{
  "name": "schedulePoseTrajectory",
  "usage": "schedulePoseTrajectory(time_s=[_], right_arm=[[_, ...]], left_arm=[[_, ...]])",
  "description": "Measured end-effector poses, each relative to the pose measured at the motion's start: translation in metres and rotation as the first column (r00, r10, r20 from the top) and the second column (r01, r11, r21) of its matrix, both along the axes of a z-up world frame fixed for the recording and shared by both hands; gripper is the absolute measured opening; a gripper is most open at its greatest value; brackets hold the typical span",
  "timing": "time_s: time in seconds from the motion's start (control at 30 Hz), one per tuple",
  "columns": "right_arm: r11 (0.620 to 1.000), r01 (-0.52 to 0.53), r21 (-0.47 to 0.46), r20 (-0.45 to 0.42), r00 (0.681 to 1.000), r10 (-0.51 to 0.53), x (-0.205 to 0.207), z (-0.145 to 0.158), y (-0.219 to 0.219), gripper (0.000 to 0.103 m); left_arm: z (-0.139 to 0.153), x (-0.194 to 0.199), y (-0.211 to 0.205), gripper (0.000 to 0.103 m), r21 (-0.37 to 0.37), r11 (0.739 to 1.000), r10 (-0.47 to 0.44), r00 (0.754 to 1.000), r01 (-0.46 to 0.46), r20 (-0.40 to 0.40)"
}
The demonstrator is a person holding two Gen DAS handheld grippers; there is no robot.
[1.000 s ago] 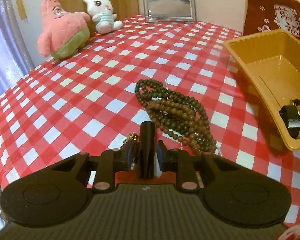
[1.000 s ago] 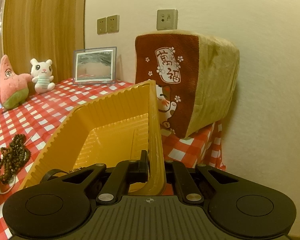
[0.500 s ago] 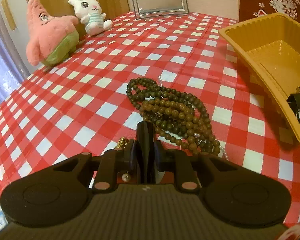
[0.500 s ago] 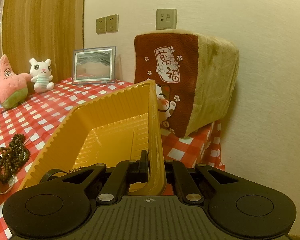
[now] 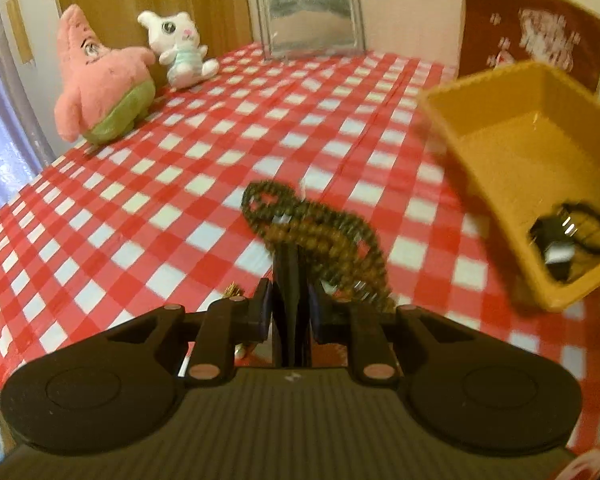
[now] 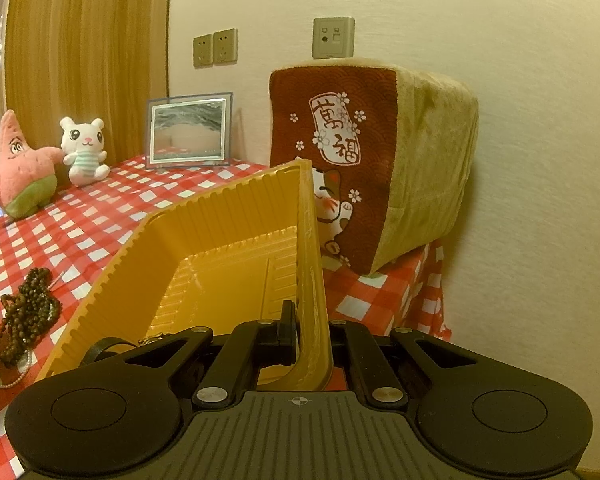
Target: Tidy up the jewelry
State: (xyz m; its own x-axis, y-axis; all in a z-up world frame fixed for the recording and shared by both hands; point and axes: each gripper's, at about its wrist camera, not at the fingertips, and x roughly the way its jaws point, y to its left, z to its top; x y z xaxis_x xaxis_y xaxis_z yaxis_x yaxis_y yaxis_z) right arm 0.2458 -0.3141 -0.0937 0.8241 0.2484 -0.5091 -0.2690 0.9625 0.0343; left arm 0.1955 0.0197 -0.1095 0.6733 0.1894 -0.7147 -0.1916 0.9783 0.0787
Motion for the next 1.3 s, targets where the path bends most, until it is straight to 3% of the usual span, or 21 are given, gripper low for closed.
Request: schedulePoseTrajectory(time_s=[0.27, 0.67, 1.03, 1.3], right_arm=[[1.000, -0.001, 0.000, 0.000, 1.000, 0.001, 0.000, 0.000, 0.000, 0.005], [1.000, -0.008, 0.001, 0.003, 1.000, 0.008, -0.001, 0.001, 0.001, 0.005], [1.000, -0.007, 0.001, 0.002, 1.000, 0.007, 0.000, 0.001, 0.001, 0.005], [1.000, -0.010, 0.000, -0.004, 1.000, 0.010, 0.003, 0.001, 0.000, 0.005]], left_arm=[[0.033, 0.024, -0.038, 0.017, -0.091, 0.985, -0.136, 0.986, 0.145, 0.101], [0.019, 0.087, -0.103, 0.017, -0.156, 0.935, -0.305, 0.947, 0.318, 0.102], [-0.002, 0.101, -0.108, 0.018, -0.173, 0.937, -0.300, 0.953, 0.304, 0.050], [0.020, 0.074, -0.072, 0.020, -0.209, 0.956, -0.188, 0.978, 0.204, 0.094]])
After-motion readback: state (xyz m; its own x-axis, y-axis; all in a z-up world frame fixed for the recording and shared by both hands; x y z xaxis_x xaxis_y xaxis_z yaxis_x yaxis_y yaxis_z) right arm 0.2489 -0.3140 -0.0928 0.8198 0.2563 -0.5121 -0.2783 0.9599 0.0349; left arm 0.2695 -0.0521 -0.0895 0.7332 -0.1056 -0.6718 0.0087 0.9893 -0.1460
